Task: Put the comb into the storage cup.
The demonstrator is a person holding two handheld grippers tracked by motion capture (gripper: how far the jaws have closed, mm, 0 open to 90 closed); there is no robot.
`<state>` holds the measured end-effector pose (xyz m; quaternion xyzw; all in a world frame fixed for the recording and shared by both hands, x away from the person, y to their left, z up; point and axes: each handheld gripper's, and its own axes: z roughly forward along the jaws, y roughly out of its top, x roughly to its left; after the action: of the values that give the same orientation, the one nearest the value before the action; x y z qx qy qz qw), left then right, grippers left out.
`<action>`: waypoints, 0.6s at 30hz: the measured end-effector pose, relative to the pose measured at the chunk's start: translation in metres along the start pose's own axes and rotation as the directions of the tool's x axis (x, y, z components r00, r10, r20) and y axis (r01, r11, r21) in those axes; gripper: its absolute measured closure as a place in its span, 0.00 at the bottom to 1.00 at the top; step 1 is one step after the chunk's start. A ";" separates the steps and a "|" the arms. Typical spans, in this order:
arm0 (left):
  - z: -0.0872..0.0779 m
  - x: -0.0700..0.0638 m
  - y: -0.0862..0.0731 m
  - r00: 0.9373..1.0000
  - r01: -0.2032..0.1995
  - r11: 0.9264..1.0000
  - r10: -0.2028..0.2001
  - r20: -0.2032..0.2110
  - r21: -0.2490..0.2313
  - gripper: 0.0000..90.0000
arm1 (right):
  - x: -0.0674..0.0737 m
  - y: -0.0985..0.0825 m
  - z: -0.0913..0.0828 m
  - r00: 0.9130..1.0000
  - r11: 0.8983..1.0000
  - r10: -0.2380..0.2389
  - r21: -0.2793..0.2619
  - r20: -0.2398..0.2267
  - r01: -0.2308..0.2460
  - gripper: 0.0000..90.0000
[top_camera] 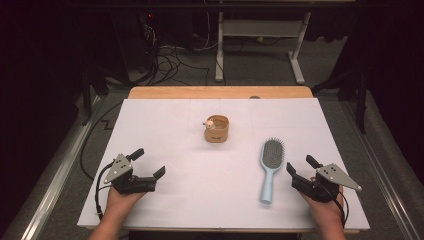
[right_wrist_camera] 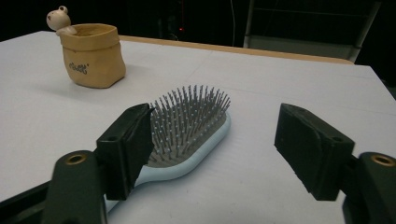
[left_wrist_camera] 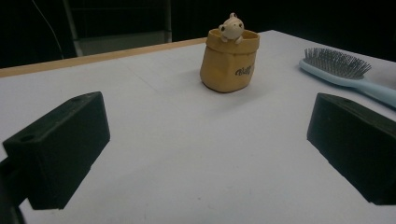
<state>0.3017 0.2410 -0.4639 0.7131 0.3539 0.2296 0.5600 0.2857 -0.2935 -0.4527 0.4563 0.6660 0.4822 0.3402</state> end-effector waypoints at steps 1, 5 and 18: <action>0.000 0.000 0.000 1.000 0.003 1.000 -0.003 0.001 0.000 0.00 | 0.000 0.000 0.000 1.000 1.000 0.000 -0.001 -0.002 0.000 0.36; 0.000 0.000 0.000 1.000 -0.003 1.000 0.003 -0.003 0.002 0.00 | 0.001 0.000 -0.001 1.000 1.000 0.005 0.003 -0.011 -0.005 0.45; 0.001 -0.003 -0.001 0.999 -0.029 1.000 0.029 -0.018 0.009 0.00 | 0.001 0.001 0.001 1.000 1.000 -0.002 0.029 -0.013 0.002 0.70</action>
<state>0.3004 0.2387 -0.4650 0.7184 0.3494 0.2427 0.5504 0.2864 -0.2923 -0.4519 0.4575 0.6756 0.4751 0.3295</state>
